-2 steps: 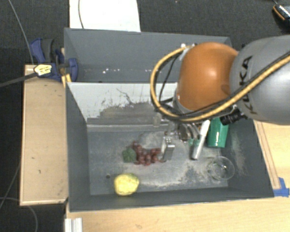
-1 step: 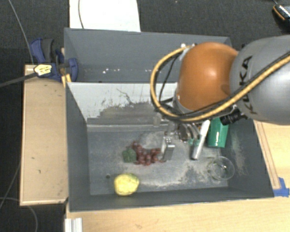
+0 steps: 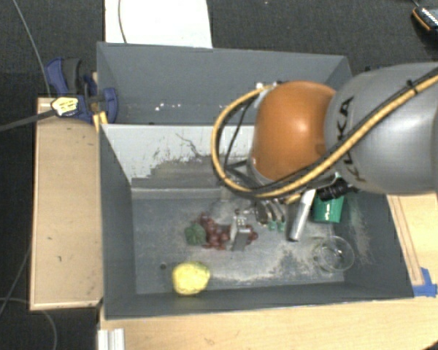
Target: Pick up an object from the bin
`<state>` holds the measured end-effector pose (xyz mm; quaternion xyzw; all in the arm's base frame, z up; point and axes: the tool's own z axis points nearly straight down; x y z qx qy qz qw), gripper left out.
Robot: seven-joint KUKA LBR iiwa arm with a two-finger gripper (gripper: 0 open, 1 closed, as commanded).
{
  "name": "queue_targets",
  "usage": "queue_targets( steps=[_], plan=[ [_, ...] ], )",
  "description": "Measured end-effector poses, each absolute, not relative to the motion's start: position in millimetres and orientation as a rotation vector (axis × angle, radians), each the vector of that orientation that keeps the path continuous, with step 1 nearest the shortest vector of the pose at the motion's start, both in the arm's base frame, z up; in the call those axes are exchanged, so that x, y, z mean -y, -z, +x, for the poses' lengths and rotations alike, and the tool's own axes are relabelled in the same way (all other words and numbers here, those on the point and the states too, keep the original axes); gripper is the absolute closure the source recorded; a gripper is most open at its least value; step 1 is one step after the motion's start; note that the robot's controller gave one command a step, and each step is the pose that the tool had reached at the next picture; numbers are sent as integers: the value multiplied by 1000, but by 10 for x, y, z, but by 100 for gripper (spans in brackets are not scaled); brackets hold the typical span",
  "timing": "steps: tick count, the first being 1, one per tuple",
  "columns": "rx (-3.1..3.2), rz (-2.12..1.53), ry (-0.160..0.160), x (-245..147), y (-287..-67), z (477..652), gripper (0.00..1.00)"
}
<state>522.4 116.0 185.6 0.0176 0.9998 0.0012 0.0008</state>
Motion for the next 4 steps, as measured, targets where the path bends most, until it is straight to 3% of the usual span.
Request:
queue_targets(
  steps=[1,2,3,4],
  plan=[
    [-3137,87,-3,-1149,-1757,5246,0],
    [-3138,127,-4,-1075,-1805,5074,0],
    [-3127,208,-6,-1151,-1772,5136,0],
    [-3135,155,-4,-1116,-2725,5050,0]
  ],
)
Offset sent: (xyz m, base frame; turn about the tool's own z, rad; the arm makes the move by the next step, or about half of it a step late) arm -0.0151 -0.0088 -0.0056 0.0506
